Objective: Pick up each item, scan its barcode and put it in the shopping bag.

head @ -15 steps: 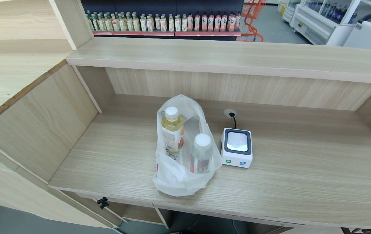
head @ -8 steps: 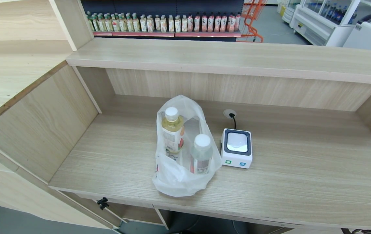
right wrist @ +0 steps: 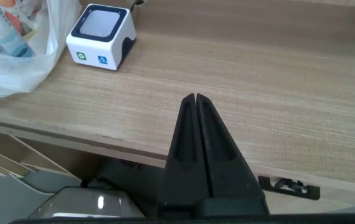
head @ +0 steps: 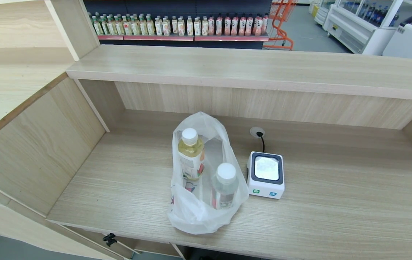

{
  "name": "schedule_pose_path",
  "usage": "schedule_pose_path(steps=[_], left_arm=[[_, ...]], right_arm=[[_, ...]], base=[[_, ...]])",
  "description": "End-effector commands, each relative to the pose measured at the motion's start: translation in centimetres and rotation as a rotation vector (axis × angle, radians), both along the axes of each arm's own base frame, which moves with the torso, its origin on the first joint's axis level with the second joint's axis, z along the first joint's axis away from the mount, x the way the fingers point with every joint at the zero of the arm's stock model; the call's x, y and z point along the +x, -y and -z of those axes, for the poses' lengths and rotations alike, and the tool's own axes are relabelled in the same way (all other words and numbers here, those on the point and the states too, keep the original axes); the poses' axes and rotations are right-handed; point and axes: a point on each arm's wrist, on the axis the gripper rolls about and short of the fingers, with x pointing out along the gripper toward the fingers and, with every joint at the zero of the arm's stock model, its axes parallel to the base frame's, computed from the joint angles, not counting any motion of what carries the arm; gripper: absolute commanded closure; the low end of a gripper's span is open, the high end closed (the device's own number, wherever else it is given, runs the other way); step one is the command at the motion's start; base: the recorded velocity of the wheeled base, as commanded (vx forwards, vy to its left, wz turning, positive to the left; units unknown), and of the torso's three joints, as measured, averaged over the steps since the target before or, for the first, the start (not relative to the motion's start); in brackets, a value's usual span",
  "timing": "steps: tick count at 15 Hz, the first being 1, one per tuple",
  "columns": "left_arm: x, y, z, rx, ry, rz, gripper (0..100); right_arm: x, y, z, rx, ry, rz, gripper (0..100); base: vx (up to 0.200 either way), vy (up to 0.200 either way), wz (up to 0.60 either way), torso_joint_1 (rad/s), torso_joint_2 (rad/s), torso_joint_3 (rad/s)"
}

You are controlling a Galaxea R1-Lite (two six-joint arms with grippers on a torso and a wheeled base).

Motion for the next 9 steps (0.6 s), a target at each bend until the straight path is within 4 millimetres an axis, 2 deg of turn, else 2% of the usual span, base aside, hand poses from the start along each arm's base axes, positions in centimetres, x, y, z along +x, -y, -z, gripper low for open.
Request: schedule_pose_path(steps=[1,9], left_arm=[[0.0,0.0,0.0,0.0,0.0,-0.001,0],[0.0,0.0,0.0,0.0,0.0,-0.001,0]], right_arm=[[0.03,0.0,-0.01,-0.002,-0.003,0.0,100],[0.03,0.0,-0.01,-0.002,-0.003,0.0,100]], base=[[0.0,0.0,0.0,0.0,0.0,0.0],[0.0,0.0,0.0,0.0,0.0,0.0]])
